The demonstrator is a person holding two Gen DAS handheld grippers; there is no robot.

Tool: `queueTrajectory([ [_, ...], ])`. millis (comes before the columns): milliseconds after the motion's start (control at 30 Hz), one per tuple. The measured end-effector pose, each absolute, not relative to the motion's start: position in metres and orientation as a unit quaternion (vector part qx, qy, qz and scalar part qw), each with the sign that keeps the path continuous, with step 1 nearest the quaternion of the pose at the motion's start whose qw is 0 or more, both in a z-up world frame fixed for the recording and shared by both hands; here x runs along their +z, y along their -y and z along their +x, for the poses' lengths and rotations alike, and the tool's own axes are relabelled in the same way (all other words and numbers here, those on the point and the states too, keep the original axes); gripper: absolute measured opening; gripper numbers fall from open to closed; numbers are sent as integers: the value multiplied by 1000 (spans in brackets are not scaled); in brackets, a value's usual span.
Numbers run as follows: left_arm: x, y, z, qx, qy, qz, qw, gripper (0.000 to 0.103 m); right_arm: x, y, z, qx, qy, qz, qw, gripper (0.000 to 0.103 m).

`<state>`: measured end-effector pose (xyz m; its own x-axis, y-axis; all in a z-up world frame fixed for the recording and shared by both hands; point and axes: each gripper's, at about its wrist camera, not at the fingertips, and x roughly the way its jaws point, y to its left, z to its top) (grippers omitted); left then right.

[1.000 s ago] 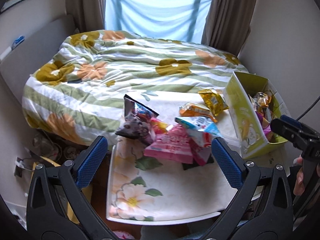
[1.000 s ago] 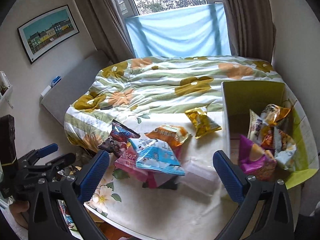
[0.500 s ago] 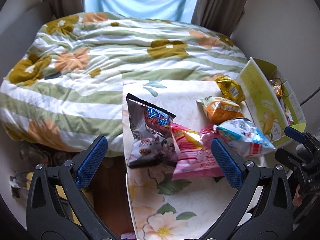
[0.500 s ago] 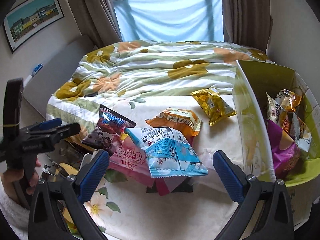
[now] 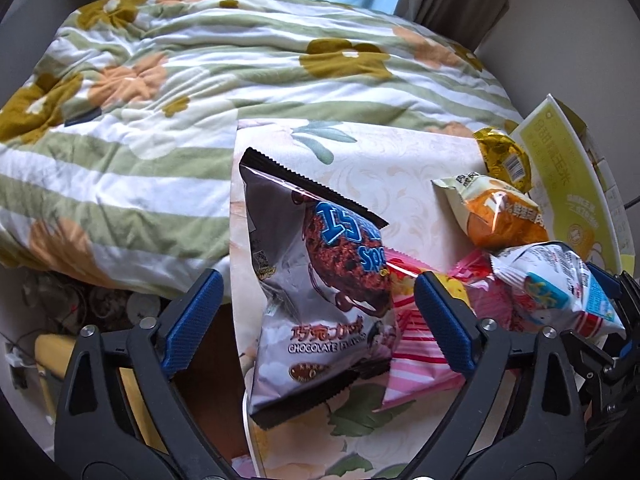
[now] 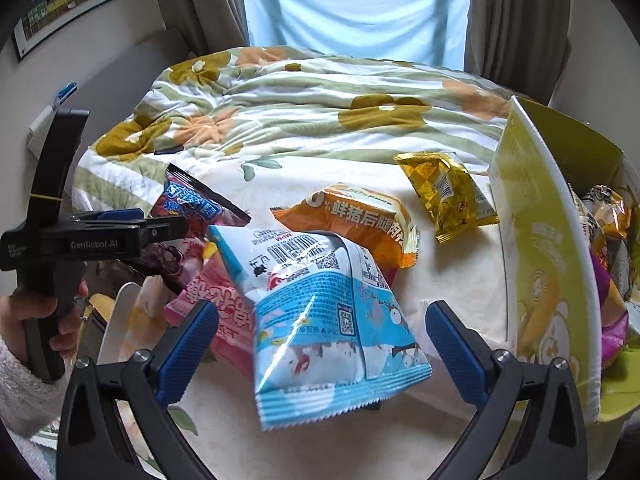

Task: Organize snacks
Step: 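Grasp the chocolate-flavour bag with the left tool while the right tool grasps the light-blue bag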

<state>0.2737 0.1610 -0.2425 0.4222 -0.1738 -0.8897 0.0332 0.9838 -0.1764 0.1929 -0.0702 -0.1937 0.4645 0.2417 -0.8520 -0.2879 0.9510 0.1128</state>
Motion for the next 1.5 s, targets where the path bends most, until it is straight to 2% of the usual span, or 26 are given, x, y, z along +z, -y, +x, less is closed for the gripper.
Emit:
queueTrajectory([
  [200,-253,-165,276,-65,-545,-82,832,78,-206,68,201,169,-498,-34,850,103],
  [267,-254,-165,277,-71,-546,-87,830,69,-207,66,203,174,-499,-38,848,97],
  [367,-253,-163,277,-71,-549,-86,829,65,-211,64,206,186,-503,-42,843,90],
  [433,-252,-163,276,-73,-550,-86,827,59,-213,62,208,188,-505,-45,841,89],
  [533,-251,-163,274,-72,-549,-82,829,55,-214,61,209,190,-505,-47,841,89],
  [733,-245,-166,267,-66,-542,-76,834,53,-216,61,212,191,-509,-46,838,85],
  [933,-236,-171,258,-61,-531,-76,842,53,-215,62,211,188,-515,-49,835,62],
  [1033,-232,-172,254,-58,-526,-76,845,53,-211,62,207,184,-511,-52,838,55],
  [1300,-206,-179,243,-47,-499,-69,863,53,-192,64,197,171,-494,-33,852,52],
  [1500,-162,-177,236,-51,-470,-63,879,53,-157,72,181,163,-475,-2,865,52],
])
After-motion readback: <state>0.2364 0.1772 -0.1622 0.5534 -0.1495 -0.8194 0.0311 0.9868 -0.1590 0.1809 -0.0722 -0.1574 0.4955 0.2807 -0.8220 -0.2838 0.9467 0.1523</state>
